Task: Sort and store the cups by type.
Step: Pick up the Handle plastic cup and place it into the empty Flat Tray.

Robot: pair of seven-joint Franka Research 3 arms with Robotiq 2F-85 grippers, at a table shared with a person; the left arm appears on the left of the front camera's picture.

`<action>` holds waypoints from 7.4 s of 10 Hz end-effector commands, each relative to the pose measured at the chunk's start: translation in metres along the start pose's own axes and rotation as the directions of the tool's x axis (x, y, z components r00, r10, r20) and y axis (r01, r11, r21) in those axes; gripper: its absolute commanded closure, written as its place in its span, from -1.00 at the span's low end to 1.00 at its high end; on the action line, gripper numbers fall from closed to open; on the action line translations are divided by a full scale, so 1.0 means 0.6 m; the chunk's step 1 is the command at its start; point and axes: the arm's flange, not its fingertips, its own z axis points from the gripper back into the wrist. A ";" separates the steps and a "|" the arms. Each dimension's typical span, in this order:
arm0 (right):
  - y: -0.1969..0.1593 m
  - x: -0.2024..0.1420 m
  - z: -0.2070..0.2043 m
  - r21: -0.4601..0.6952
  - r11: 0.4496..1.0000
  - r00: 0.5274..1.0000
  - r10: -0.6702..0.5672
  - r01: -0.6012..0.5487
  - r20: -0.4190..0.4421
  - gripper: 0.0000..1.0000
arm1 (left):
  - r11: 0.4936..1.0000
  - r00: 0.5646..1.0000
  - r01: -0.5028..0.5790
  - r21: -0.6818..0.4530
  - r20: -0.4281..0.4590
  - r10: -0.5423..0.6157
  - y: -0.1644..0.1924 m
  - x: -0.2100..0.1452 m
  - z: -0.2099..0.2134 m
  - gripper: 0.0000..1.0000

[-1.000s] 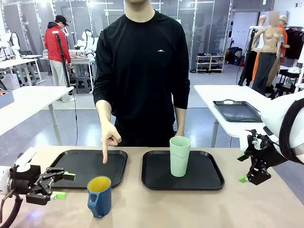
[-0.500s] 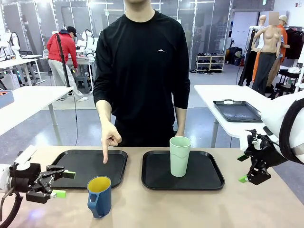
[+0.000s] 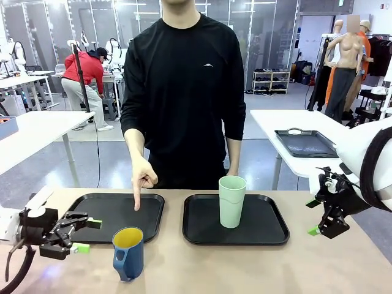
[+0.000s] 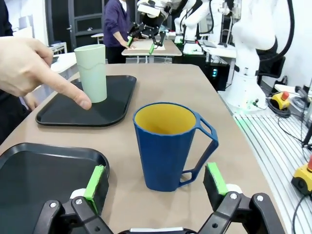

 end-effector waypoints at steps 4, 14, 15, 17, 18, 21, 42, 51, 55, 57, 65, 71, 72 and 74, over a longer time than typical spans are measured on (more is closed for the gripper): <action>0.001 0.000 0.000 0.000 1.000 1.000 -0.001 0.001 -0.008 -1.00 | 0.989 0.992 0.107 -0.107 -0.048 -0.113 0.054 -0.034 -0.048 -1.00; 0.001 0.000 0.000 0.000 1.000 1.000 -0.001 0.001 -0.008 -1.00 | 0.980 0.997 0.059 -0.191 -0.046 -0.069 0.063 -0.006 -0.077 -1.00; 0.001 0.000 0.000 0.000 1.000 1.000 -0.001 0.001 -0.008 -1.00 | 0.977 0.996 0.064 -0.205 -0.054 -0.076 0.063 -0.006 -0.084 -1.00; 0.001 0.000 0.000 0.000 1.000 1.000 -0.001 0.001 -0.008 -1.00 | 0.978 0.996 0.059 -0.202 -0.054 -0.071 0.064 -0.006 -0.094 -1.00; 0.001 0.000 0.000 0.000 1.000 1.000 -0.001 0.001 -0.008 -1.00 | 0.975 0.996 0.058 -0.212 -0.051 -0.071 0.063 -0.007 -0.099 -1.00; 0.001 0.000 0.000 0.000 1.000 1.000 -0.001 0.001 -0.008 -1.00 | 0.973 0.997 0.052 -0.223 -0.038 -0.062 0.063 -0.012 -0.120 -1.00; 0.001 0.000 0.000 0.000 1.000 1.000 -0.001 0.001 -0.008 -1.00 | 0.921 0.996 0.064 -0.383 0.082 -0.035 0.061 -0.039 -0.195 0.14; 0.001 0.000 0.000 0.000 1.000 1.000 -0.001 0.001 -0.008 -1.00 | 0.988 0.988 0.045 -0.145 0.156 -0.022 0.152 0.178 -0.045 0.14; 0.001 0.000 0.000 0.000 1.000 1.000 -0.001 0.001 -0.008 -1.00 | 0.995 0.993 0.035 -0.098 0.113 -0.023 0.163 0.187 -0.019 0.14; 0.001 0.000 0.000 0.000 1.000 1.000 -0.001 0.001 -0.008 -1.00 | 0.992 0.991 0.044 -0.116 0.129 -0.029 0.164 0.179 -0.024 0.14; 0.001 0.000 0.000 0.000 1.000 1.000 -0.001 0.001 -0.008 -1.00 | 0.991 0.990 0.117 -0.064 0.092 -0.111 0.273 0.113 -0.002 -0.56; 0.001 0.000 0.000 0.000 1.000 1.000 -0.001 0.001 -0.008 -1.00 | 0.992 0.992 0.127 0.012 0.019 -0.127 0.365 0.027 0.031 -0.56; 0.001 0.000 0.000 0.000 1.000 1.000 -0.001 0.001 -0.008 -1.00 | 0.992 0.992 0.122 0.007 0.025 -0.123 0.368 0.020 0.035 -0.56; 0.001 0.000 0.000 0.000 1.000 1.000 -0.001 0.001 -0.008 -1.00 | 0.994 0.993 0.110 -0.001 0.035 -0.110 0.383 0.001 0.044 -0.56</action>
